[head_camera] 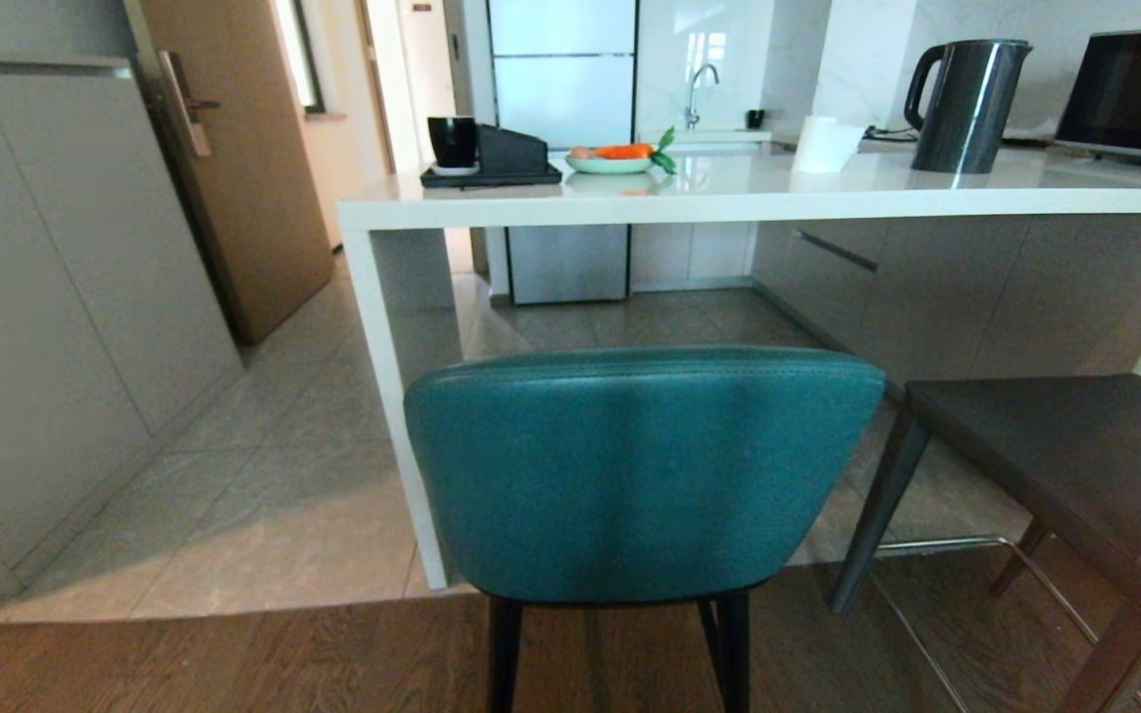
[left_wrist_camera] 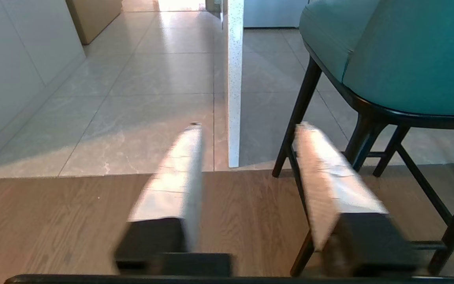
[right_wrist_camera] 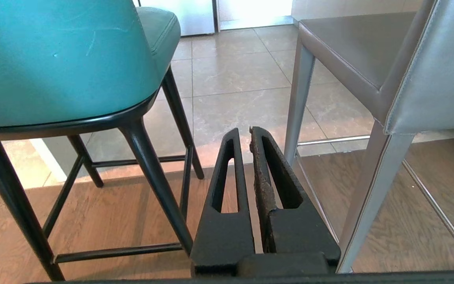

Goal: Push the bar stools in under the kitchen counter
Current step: Push the blue chair back under the dining table

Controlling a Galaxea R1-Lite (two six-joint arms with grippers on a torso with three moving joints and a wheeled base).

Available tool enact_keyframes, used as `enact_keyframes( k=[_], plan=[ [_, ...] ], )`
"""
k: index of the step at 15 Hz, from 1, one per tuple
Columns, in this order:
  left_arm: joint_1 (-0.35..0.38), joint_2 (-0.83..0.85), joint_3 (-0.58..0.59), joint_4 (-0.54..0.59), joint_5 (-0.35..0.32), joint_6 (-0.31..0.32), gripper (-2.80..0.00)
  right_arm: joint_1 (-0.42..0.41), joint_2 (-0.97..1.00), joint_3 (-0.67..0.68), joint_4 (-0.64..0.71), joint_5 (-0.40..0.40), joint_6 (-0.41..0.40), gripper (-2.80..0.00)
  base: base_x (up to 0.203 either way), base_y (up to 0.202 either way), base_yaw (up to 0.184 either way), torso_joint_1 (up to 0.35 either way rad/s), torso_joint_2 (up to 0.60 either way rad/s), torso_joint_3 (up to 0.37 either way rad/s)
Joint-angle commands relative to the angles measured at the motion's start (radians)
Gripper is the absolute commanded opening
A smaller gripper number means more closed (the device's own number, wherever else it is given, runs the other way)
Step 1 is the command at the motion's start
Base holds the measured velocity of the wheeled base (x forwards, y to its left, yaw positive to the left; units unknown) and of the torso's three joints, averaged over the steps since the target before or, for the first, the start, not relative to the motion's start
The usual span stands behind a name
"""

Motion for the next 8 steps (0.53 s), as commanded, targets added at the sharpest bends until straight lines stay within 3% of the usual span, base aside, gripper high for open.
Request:
enact_keyframes(
  k=[1,8],
  plan=[
    [0.001,0.000,0.000,0.000,0.000,0.000,-2.80,0.000,0.002,0.005,0.000,0.000,0.000,-2.80,0.000,0.000,0.000,0.000,0.00,0.000],
    [0.001,-0.001,-0.002,0.006,0.000,0.002,-2.80,0.000,0.002,0.005,-0.001,0.000,-0.003,-2.80,0.000,0.000,0.000,0.000,0.00,0.000]
  ],
)
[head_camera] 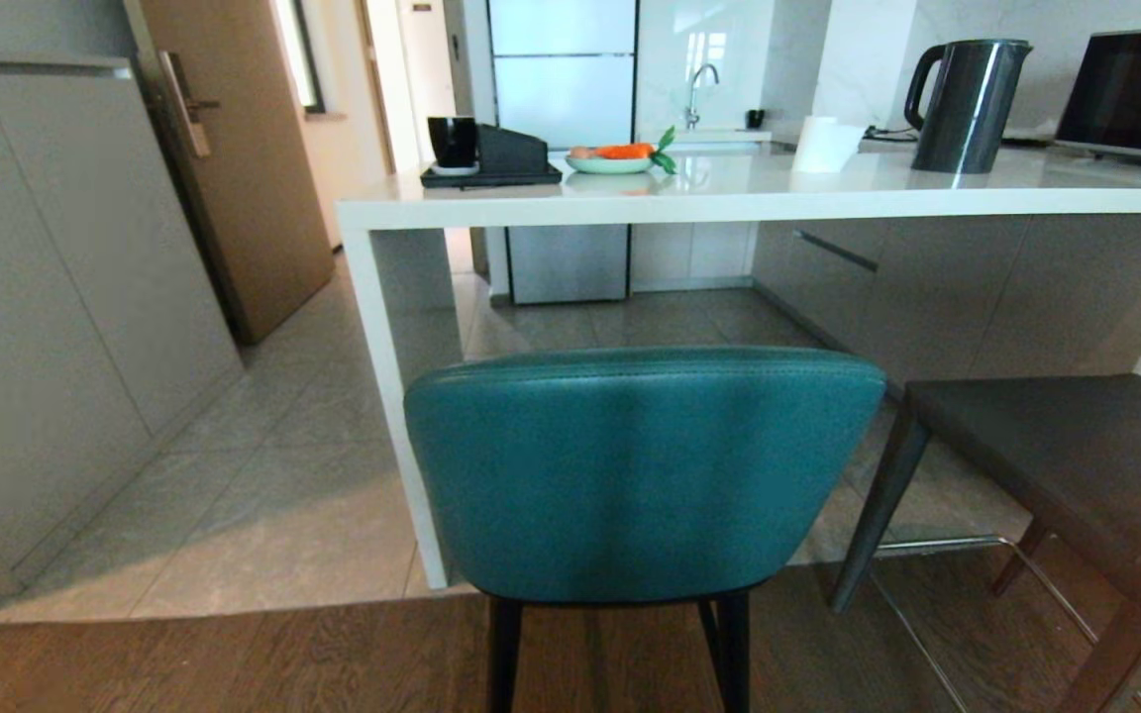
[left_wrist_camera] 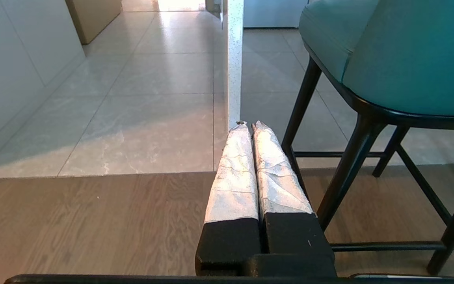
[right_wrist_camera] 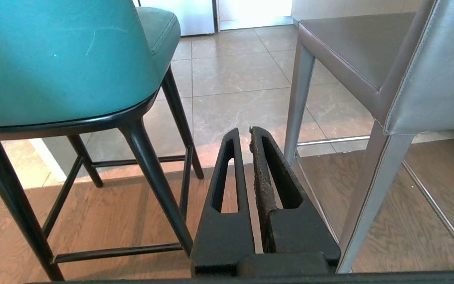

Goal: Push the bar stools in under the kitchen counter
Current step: Push the blue chair back under the dining table

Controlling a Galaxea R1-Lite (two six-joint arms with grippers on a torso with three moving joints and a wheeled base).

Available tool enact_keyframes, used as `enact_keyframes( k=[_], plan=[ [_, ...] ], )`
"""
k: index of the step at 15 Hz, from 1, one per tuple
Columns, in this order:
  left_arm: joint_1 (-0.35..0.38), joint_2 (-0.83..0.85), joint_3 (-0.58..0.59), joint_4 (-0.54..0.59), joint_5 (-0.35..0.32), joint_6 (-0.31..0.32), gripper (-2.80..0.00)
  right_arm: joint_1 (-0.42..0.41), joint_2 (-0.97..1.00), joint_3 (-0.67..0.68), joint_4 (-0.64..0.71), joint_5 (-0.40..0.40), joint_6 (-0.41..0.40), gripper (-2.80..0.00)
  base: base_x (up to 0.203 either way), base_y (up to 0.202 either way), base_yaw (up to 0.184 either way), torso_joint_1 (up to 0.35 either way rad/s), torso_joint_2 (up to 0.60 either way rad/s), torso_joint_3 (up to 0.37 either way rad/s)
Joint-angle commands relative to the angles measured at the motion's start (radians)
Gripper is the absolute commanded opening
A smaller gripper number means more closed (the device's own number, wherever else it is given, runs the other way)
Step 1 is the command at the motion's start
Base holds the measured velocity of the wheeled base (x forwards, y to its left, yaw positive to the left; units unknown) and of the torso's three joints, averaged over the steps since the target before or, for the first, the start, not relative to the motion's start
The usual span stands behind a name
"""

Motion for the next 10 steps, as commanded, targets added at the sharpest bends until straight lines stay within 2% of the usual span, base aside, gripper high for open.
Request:
enact_keyframes(
  k=[1,10],
  plan=[
    [0.003,0.000,-0.003,0.009,0.001,0.002,-2.80,0.000,0.002,0.005,0.000,0.000,-0.001,-2.80,0.000,0.000,0.000,0.000,0.00,0.000],
    [-0.001,0.000,0.000,0.000,-0.001,0.004,-2.80,0.000,0.002,0.005,0.000,0.000,-0.001,-2.80,0.000,0.000,0.000,0.000,0.00,0.000]
  ],
)
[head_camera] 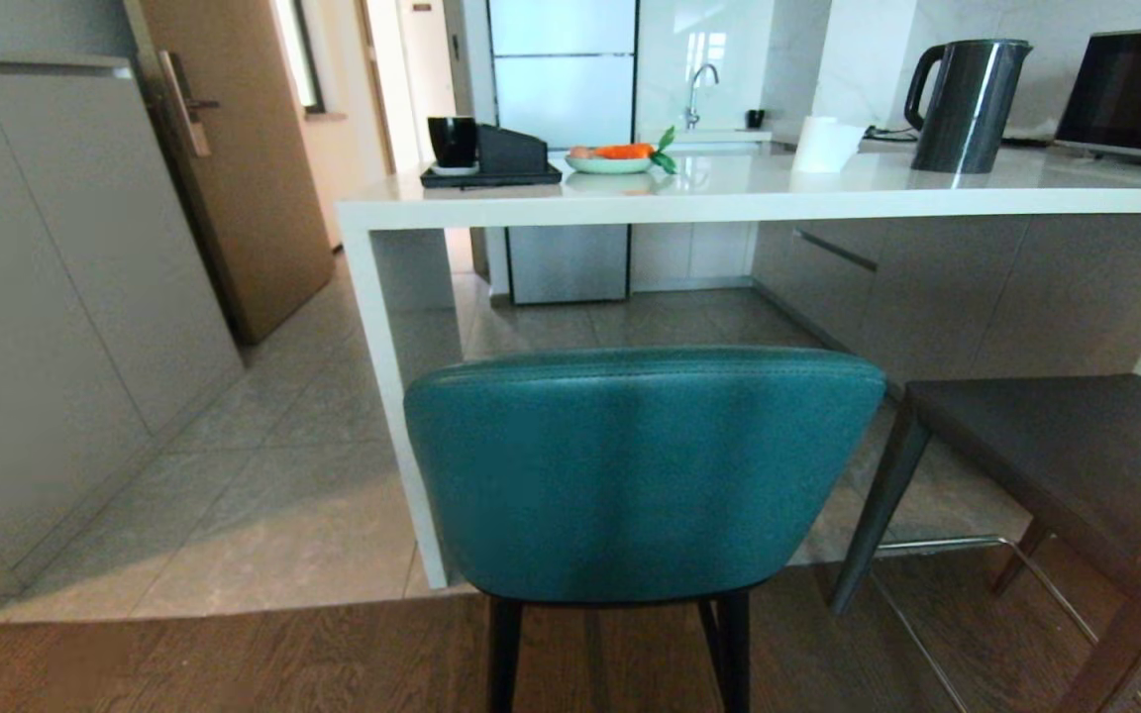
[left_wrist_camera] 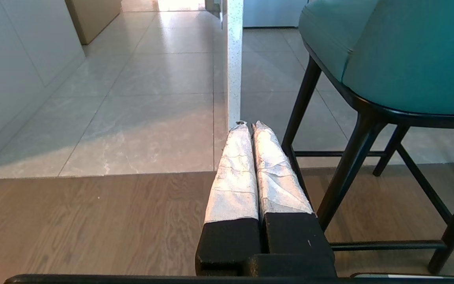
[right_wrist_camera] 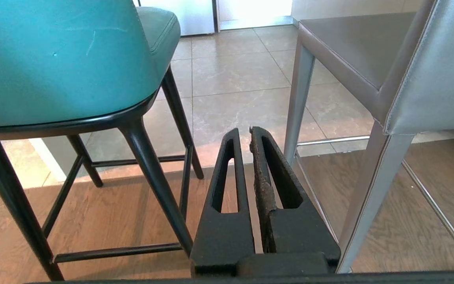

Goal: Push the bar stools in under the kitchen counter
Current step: Push the blue chair back under the dining table

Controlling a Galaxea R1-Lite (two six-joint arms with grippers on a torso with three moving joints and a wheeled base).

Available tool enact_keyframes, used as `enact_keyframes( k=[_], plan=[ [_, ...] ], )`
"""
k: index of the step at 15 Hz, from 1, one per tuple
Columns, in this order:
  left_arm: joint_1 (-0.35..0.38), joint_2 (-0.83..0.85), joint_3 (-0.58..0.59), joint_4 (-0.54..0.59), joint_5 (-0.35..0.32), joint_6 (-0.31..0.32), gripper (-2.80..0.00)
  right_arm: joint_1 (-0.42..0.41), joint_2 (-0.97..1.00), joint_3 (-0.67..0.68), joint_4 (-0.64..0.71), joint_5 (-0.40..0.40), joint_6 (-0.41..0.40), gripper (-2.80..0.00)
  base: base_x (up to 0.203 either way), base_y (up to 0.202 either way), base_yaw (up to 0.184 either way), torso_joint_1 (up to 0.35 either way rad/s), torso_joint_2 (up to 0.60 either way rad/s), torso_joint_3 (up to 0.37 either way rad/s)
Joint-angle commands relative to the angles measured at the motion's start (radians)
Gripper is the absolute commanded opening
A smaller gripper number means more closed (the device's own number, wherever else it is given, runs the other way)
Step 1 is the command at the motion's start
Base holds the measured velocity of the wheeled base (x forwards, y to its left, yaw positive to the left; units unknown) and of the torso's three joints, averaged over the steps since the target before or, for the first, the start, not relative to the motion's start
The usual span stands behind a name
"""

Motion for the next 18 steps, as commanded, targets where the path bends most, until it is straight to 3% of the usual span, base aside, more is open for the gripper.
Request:
enact_keyframes(
  k=[1,4,6,8,13,18],
  plan=[
    [0.001,-0.002,0.001,-0.003,0.000,-0.001,-2.80,0.001,0.002,0.005,-0.001,0.000,-0.001,-2.80,0.000,0.000,0.000,0.000,0.00,0.000],
    [0.001,-0.002,-0.021,-0.004,-0.006,0.002,-2.80,0.001,0.011,-0.090,0.001,-0.001,0.009,-2.80,0.000,0.000,0.000,0.000,0.00,0.000],
    [0.001,0.054,-0.157,0.021,-0.035,-0.042,-2.80,0.002,0.083,-0.187,0.021,0.002,0.023,-2.80,0.000,0.000,0.000,0.000,0.00,0.000],
    [-0.010,0.232,-0.254,0.009,-0.056,-0.078,-2.80,0.009,0.169,-0.231,0.024,0.005,0.028,-2.80,0.000,0.000,0.000,0.000,0.00,0.000],
    [-0.037,0.621,-0.298,-0.311,-0.081,-0.112,-2.80,0.019,0.435,-0.268,-0.141,0.011,0.057,-2.80,0.000,0.000,0.000,0.000,0.00,0.000],
    [-0.041,0.818,-0.228,-0.542,-0.101,-0.119,-2.80,0.023,0.662,-0.264,-0.338,0.077,0.063,-2.80,0.000,0.000,0.000,0.000,0.00,0.000]
  ],
)
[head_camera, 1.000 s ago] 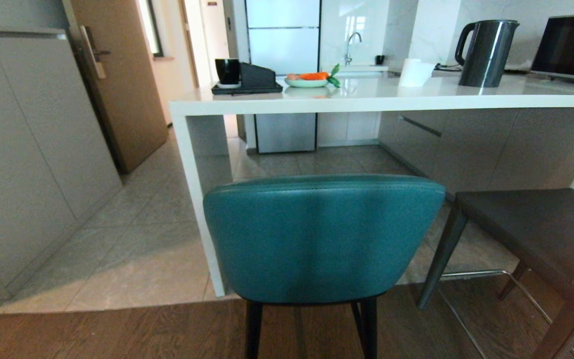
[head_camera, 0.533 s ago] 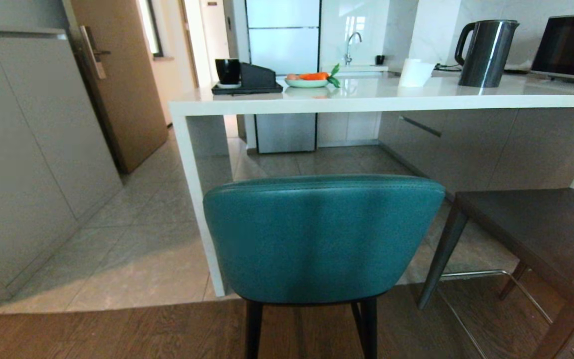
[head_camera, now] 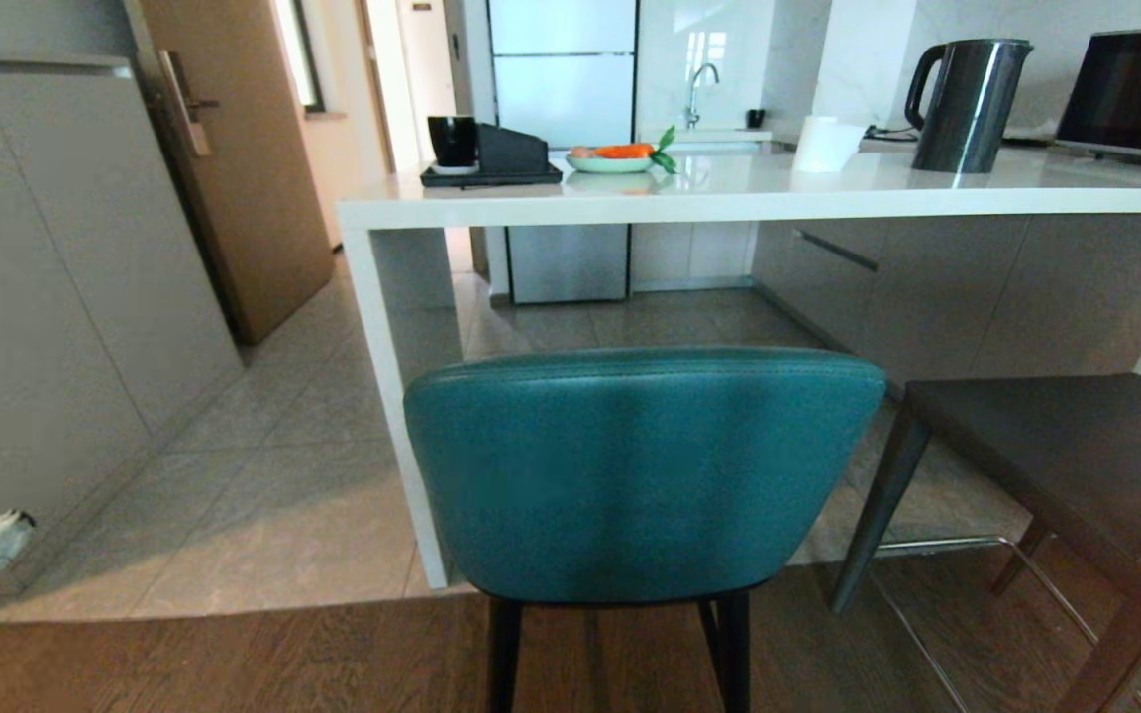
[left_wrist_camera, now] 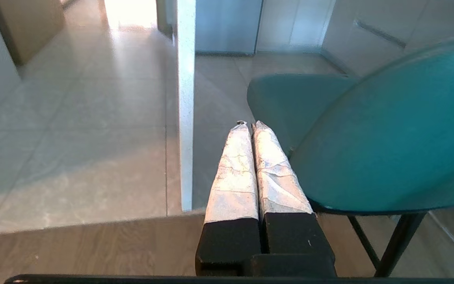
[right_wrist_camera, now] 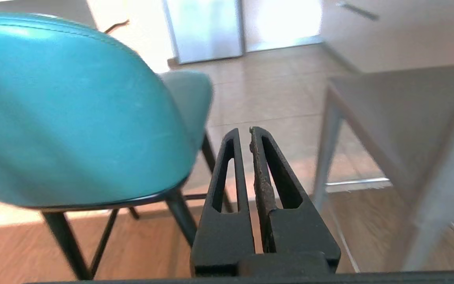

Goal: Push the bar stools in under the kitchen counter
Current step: Push the blue chair back under the dining table

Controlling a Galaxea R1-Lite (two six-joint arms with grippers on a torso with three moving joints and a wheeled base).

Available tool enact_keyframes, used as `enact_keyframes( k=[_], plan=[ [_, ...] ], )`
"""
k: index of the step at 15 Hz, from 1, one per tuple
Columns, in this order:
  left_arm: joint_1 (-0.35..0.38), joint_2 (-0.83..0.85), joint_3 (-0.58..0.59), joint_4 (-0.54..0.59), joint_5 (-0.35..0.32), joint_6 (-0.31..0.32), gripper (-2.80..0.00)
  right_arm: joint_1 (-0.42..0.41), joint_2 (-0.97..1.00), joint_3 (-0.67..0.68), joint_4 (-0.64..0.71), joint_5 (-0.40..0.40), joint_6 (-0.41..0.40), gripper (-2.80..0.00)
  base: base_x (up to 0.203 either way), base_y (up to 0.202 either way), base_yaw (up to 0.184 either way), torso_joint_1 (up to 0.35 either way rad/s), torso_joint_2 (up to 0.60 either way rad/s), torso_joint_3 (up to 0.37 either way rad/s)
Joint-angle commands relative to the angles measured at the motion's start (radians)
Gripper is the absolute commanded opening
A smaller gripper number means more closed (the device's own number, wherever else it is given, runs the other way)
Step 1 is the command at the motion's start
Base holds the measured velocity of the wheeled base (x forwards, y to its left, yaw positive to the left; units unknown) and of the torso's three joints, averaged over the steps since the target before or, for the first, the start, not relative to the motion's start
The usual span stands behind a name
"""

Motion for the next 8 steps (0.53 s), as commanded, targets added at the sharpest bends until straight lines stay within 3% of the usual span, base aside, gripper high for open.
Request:
enact_keyframes(
  k=[1,5,8],
  plan=[
    [0.000,0.168,0.041,-0.099,-0.002,-0.003,-2.80,0.002,0.156,0.010,-0.059,0.024,-0.003,-2.80,0.000,0.000,0.000,0.000,0.00,0.000],
    [0.005,0.388,0.088,-0.370,-0.003,-0.004,-2.80,0.033,0.328,0.048,-0.246,0.038,-0.026,-2.80,0.000,0.000,0.000,0.000,0.00,0.000],
    [-0.004,0.459,0.096,-0.432,-0.009,-0.004,-2.80,0.069,0.468,0.055,-0.391,0.035,-0.028,-2.80,0.000,0.000,0.000,0.000,0.00,0.000]
  ],
)
